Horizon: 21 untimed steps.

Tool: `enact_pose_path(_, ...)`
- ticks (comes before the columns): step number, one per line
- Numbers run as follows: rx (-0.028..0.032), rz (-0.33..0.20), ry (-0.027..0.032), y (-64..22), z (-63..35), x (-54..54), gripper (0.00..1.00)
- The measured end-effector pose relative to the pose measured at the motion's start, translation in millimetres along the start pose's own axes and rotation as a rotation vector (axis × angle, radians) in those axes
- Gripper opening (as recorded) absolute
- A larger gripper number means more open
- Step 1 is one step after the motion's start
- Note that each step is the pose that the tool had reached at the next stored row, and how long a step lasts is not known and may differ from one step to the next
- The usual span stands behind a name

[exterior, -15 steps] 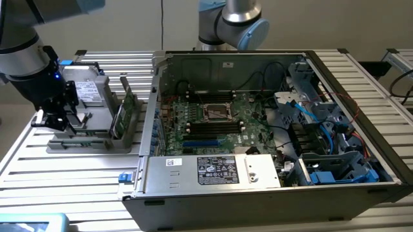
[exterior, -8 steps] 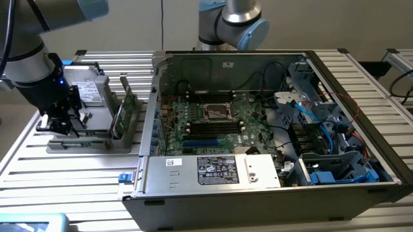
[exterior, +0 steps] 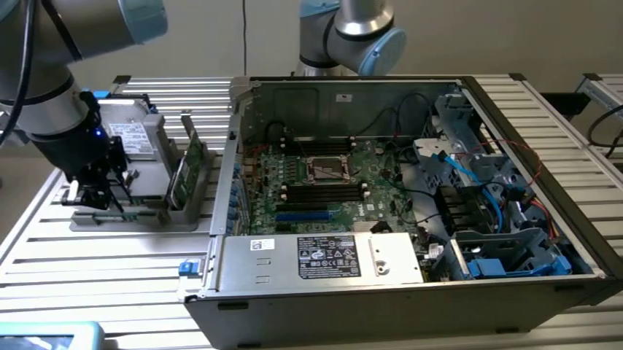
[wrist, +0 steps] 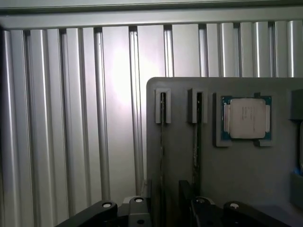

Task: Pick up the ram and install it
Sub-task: 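Pick up the ram and move it above insertion slot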

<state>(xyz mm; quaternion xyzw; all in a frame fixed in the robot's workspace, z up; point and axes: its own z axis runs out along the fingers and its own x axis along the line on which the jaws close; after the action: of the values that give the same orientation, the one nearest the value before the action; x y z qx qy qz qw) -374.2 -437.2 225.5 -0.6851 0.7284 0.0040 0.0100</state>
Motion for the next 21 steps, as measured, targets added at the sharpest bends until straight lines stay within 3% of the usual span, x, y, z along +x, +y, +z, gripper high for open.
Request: enact_pose_path(21, -0.0001, 0.0, 0.0, 0.2, 22.5, 0.5, 0.36)
